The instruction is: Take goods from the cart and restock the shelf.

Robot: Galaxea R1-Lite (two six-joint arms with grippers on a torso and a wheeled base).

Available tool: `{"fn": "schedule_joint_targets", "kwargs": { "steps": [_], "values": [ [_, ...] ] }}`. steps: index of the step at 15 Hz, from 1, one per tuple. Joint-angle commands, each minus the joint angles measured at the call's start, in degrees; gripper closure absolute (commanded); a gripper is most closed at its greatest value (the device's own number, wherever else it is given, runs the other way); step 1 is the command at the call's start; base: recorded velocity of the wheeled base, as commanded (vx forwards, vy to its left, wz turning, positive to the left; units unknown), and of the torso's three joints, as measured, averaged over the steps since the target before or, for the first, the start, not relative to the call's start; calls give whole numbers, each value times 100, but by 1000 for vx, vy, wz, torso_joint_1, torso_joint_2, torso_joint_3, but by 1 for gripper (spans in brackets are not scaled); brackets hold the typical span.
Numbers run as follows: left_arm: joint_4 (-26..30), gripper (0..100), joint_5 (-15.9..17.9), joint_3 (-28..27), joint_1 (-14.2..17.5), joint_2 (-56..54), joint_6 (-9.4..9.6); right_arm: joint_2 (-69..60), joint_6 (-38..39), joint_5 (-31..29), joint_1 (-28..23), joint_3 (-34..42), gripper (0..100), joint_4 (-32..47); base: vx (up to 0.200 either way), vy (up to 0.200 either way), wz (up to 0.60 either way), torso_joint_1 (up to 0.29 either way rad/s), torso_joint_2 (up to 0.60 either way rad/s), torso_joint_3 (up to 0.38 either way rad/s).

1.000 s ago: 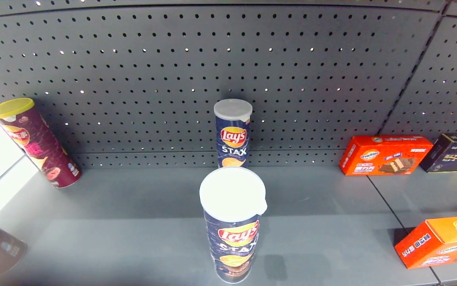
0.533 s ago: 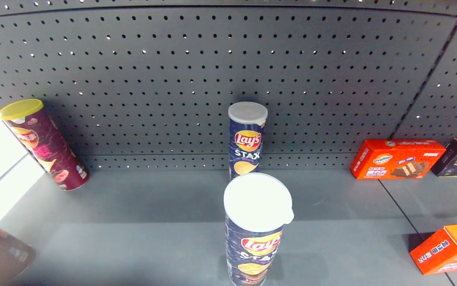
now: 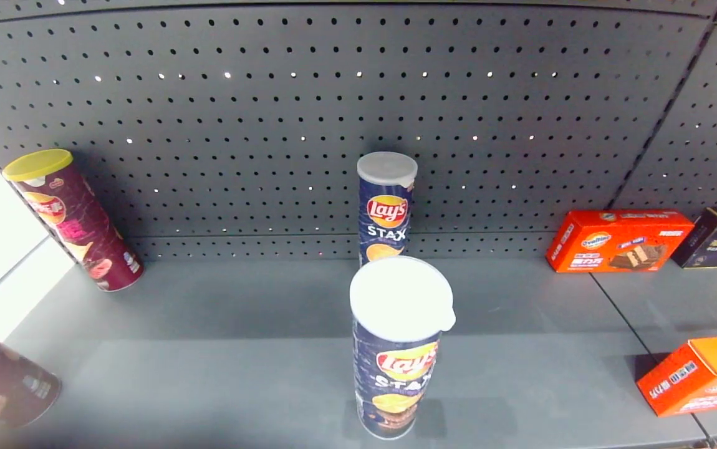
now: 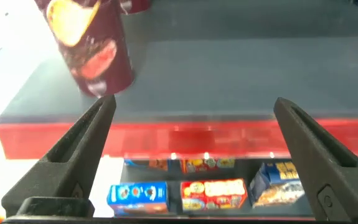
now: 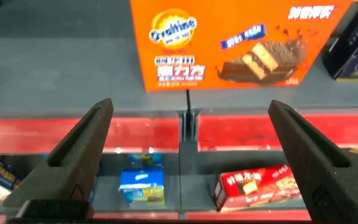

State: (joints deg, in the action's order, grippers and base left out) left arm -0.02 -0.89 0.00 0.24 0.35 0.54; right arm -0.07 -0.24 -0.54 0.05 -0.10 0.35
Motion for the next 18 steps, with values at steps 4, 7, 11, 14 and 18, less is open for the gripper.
{"fn": "schedule_joint_targets", "kwargs": {
  "steps": [4, 7, 11, 14, 18],
  "values": [
    [2, 0, 10, 0, 2, 9, 8, 7, -2, 1, 4, 1, 0, 0, 0, 0, 0, 0, 0, 0],
    [-6, 0, 1, 0, 2, 9, -10, 7, -2, 36, 4, 1, 0, 0, 0, 0, 0, 0, 0, 0],
    [-6, 0, -8, 0, 2, 9, -18, 7, 7, 36, 4, 1, 0, 0, 0, 0, 0, 0, 0, 0],
    [-6, 0, -8, 0, 2, 9, -18, 7, -2, 54, 4, 1, 0, 0, 0, 0, 200, 1, -2, 1],
    [-6, 0, -8, 0, 2, 9, -27, 7, -2, 62, 4, 1, 0, 0, 0, 0, 150, 2, 2, 1]
  ]
}}
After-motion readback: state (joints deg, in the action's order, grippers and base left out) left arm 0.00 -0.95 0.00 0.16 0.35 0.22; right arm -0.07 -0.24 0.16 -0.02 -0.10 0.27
